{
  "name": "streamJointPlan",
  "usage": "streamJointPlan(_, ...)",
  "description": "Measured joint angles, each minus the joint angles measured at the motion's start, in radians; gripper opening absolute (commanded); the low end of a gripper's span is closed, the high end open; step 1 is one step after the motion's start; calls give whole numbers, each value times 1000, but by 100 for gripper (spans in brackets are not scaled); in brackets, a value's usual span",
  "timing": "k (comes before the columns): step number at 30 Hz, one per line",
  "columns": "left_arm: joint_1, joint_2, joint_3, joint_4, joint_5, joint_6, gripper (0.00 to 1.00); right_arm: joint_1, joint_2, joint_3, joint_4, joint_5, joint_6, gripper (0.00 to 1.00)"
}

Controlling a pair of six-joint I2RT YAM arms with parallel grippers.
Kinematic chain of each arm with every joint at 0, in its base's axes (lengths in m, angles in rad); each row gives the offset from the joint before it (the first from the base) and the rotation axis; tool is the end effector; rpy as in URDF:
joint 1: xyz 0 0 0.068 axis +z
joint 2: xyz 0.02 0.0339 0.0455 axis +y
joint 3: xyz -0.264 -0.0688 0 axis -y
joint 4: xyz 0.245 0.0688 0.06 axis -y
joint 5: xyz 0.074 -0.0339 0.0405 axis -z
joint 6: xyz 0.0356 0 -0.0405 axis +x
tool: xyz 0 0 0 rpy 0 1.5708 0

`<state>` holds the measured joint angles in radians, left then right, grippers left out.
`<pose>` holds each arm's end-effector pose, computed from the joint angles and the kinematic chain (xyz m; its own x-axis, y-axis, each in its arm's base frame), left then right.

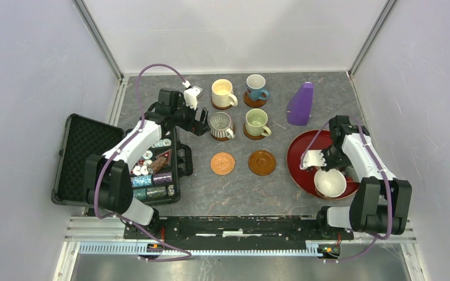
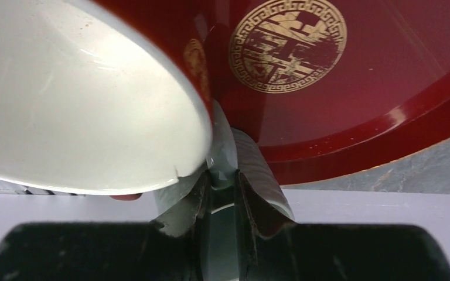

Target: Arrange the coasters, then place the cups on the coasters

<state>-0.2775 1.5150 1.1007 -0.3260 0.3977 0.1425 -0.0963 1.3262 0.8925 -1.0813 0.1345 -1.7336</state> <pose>0.3161 -0.1044 0.2613 -0.5672 0.2977 -0.7679 0.6143 0.7739 -0.1537 0.2083 -0.0249 0.2120 0.0597 -0.9882 0.1412 -0.9973 -0.0650 -0.0333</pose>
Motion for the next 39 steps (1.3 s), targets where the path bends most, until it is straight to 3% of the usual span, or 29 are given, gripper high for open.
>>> streamJointPlan(15, 0, 29, 19, 0, 0, 0, 100, -2, 43, 154, 21, -142, -7, 0)
streamJointPlan(17, 0, 29, 19, 0, 0, 0, 100, -2, 43, 155, 16, -154, -8, 5)
streamJointPlan(23, 0, 29, 19, 0, 0, 0, 100, -2, 45, 164, -14, -158, -2, 38)
streamJointPlan(25, 0, 30, 19, 0, 1, 0, 100, -2, 45, 168, -26, -153, -2, 44)
streamJointPlan(39, -1, 38, 31, 1, 1, 0, 100, -2, 77, 167, -73, -113, 9, 47)
